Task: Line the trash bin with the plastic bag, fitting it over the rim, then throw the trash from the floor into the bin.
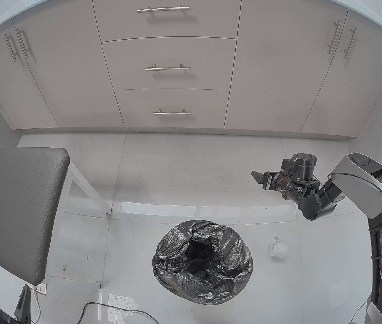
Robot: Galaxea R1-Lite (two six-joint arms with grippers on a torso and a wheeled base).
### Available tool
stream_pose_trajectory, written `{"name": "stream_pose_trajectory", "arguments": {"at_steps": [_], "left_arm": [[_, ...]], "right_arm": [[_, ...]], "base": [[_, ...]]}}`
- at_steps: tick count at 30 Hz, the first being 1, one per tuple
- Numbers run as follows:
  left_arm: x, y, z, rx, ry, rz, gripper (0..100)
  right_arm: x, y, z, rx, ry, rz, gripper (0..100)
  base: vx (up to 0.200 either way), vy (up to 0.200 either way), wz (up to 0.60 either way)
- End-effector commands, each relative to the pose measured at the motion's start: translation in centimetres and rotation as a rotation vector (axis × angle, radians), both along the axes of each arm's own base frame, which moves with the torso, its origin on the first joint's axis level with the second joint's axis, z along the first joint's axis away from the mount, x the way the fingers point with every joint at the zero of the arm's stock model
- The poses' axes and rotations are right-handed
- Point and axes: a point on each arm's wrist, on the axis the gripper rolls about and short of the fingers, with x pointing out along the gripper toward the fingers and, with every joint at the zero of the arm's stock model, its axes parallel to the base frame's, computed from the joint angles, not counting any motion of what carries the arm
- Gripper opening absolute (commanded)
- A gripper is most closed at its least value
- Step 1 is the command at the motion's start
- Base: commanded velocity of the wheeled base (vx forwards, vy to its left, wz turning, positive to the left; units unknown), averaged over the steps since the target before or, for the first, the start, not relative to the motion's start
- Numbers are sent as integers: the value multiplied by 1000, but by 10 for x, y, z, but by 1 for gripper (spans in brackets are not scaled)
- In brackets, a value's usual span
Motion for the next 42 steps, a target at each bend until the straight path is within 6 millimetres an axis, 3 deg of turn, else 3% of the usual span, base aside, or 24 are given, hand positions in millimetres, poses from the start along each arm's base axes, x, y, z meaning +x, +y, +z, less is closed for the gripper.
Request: {"name": "stream_pose_trajectory", "arguments": {"at_steps": [1, 10, 12, 13, 14, 16, 17, 18, 22, 27, 42], "left_arm": [[1, 0, -5, 3, 6, 0, 100], [1, 0, -5, -1, 8, 0, 100], [1, 0, -5, -1, 8, 0, 100], [1, 0, -5, -1, 8, 0, 100], [1, 0, -5, -1, 8, 0, 100], [1, 0, -5, -1, 8, 0, 100], [1, 0, -5, -1, 8, 0, 100], [1, 0, -5, -1, 8, 0, 100], [1, 0, -5, -1, 7, 0, 100], [1, 0, -5, -1, 8, 0, 100], [1, 0, -5, -1, 8, 0, 100]], "right_arm": [[24, -8, -7, -25, 6, -76, 100], [88, -18, -24, -221, -82, -240, 100], [89, -27, -71, -317, 36, -277, 100], [89, -27, -71, -317, 36, -277, 100], [81, -31, -117, -384, 176, -277, 100], [66, -39, -167, -458, 349, -271, 100], [66, -39, -167, -458, 349, -271, 100], [54, -42, -190, -518, 472, -243, 100], [44, -52, -199, -549, 613, -216, 100], [44, -56, -200, -551, 623, -214, 100], [38, -40, -204, -552, 665, -68, 100]], "base": [[0, 0, 0], [0, 0, 0], [0, 0, 0], [0, 0, 0], [0, 0, 0], [0, 0, 0], [0, 0, 0], [0, 0, 0], [0, 0, 0], [0, 0, 0], [0, 0, 0]]}}
